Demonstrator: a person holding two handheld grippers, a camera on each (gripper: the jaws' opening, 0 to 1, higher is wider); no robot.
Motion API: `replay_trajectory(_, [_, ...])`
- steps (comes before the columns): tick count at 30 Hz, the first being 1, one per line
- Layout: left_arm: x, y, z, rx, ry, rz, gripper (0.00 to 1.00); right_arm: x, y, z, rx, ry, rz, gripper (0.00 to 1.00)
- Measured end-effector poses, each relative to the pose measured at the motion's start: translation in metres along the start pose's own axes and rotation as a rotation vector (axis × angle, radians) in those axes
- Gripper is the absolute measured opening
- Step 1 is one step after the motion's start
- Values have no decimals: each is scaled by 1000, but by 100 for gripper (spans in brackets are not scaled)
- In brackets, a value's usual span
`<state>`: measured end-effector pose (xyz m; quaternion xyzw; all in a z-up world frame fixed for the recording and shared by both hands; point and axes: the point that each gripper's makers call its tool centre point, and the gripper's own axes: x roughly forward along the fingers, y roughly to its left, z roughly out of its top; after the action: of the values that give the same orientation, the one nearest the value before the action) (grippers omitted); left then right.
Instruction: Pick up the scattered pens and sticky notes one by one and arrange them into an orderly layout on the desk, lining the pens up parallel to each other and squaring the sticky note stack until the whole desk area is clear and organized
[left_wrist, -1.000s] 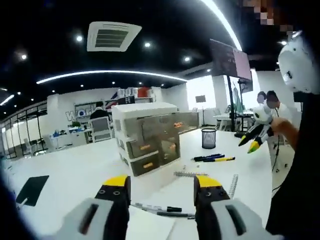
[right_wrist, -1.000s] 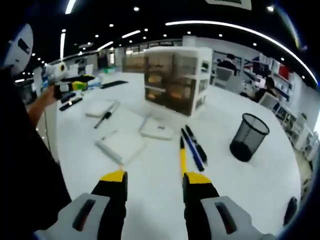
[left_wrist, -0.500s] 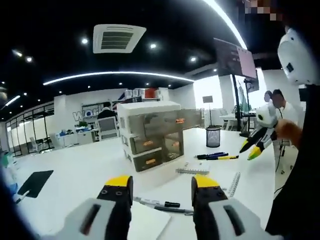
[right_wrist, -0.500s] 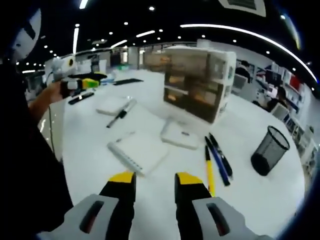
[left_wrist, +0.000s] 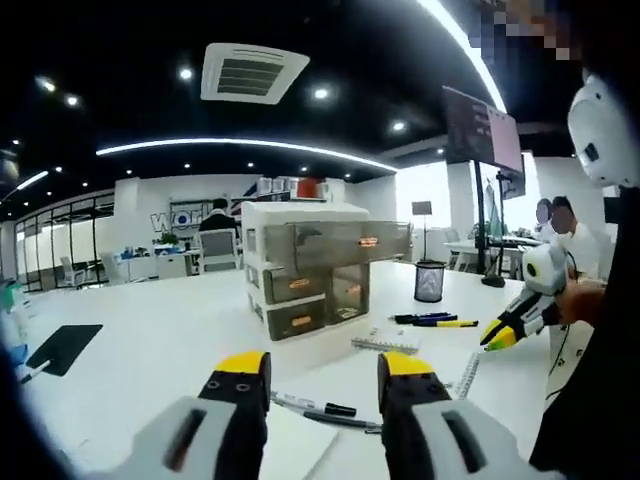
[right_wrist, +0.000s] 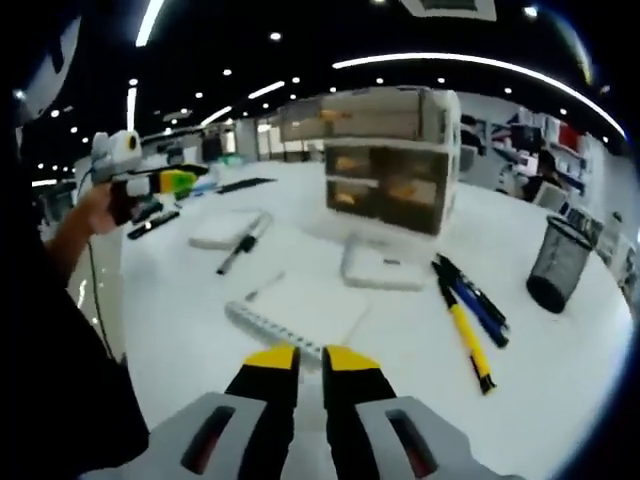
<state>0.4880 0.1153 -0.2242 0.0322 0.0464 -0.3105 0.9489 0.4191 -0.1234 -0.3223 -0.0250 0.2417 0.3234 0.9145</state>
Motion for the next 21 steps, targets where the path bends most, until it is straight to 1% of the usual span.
replay_trajectory(1, [0,1,-3,-3,10,2,42,2,0,-1,14,-4,1,4])
replay_trajectory(2, [0,2,-5,-7,17,5,42,3,-3,-2,28,-8,-12,4])
replay_trajectory(6, [-4,6,-9,-22,23,19,42,6,-7,-6,27,-6,-47,3])
replay_trajectory(8, [-6,8,-11,-25,25,26,41,7,-6,-9,32,5,-51,3])
replay_trajectory(12, [-5,11,-17,-37,39,37,41,6,-5,-10,59,-10,-59,4])
replay_trajectory(15, [-2,11,-19,-42,49,35,41,6,-6,-10,87,-15,-71,5])
replay_trajectory(17, [-1,10,-19,-36,51,29,41,6,-5,-9,88,-18,-78,5])
replay_trajectory(21, [2,9,-20,-39,55,26,41,9,0,-12,94,-12,-67,5])
